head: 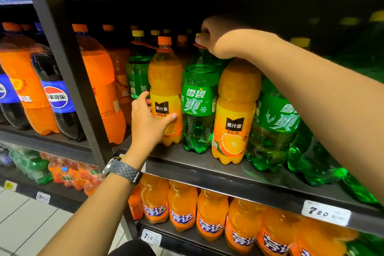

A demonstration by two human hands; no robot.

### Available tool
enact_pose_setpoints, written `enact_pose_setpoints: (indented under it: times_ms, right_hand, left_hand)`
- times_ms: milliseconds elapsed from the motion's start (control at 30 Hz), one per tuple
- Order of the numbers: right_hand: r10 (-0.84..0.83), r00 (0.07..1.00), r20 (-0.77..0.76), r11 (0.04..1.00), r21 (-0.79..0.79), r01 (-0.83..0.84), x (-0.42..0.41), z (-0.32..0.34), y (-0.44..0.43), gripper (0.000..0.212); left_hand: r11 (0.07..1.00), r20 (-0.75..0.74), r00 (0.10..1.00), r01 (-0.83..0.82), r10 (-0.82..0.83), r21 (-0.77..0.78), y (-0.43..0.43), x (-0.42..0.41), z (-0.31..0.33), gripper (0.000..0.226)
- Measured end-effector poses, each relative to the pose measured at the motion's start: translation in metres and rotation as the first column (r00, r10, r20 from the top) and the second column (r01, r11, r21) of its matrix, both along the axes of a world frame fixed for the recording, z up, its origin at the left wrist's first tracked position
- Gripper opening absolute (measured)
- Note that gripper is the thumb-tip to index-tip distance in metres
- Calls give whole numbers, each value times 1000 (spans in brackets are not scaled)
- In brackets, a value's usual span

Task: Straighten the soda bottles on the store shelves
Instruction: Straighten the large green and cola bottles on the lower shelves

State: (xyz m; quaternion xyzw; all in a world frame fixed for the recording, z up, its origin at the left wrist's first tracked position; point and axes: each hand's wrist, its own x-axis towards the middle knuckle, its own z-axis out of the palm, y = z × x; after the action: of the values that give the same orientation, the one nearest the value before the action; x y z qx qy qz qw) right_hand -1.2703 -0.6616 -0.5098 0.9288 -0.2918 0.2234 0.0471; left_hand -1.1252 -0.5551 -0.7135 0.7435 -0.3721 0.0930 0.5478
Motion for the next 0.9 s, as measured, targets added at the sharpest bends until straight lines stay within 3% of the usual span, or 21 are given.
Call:
enact_pose_setpoints:
  times_ms: [233,333,433,533,667,800,900]
  right_hand:
    - [-15,1000,-9,999,-39,14,-3,-4,4,45]
    - [71,997,40,996,-57,-69,-22,-11,15,56]
    - [149,967,206,979,-169,-115,-46,-20,24,48]
    - [254,907,336,952,-253,-172,-74,-36,30,34]
    - [271,854,444,955,-14,-296,-118,-69,36,20]
    - [173,906,387,928,244,-281,-164,-103,27,14]
    - [92,930,355,907,355,-225,-203,-125,16,13]
  left_hand:
    - [1000,-5,1000,17,-17,22,4,2,-2,92]
    - [989,104,990,-107,97,99,7,-11,1,97]
    - [986,267,950,-161,164,-33,14,-33,8,74]
    - [994,275,960,-16,44,-105,14,-60,11,46]
    - [978,302,941,188,-151,-96,4,-99,10,20]
    - [924,279,902,369,-330,-97,-8,-141,5,11]
    - [873,347,832,483,-434,-67,-22,-175,3,8]
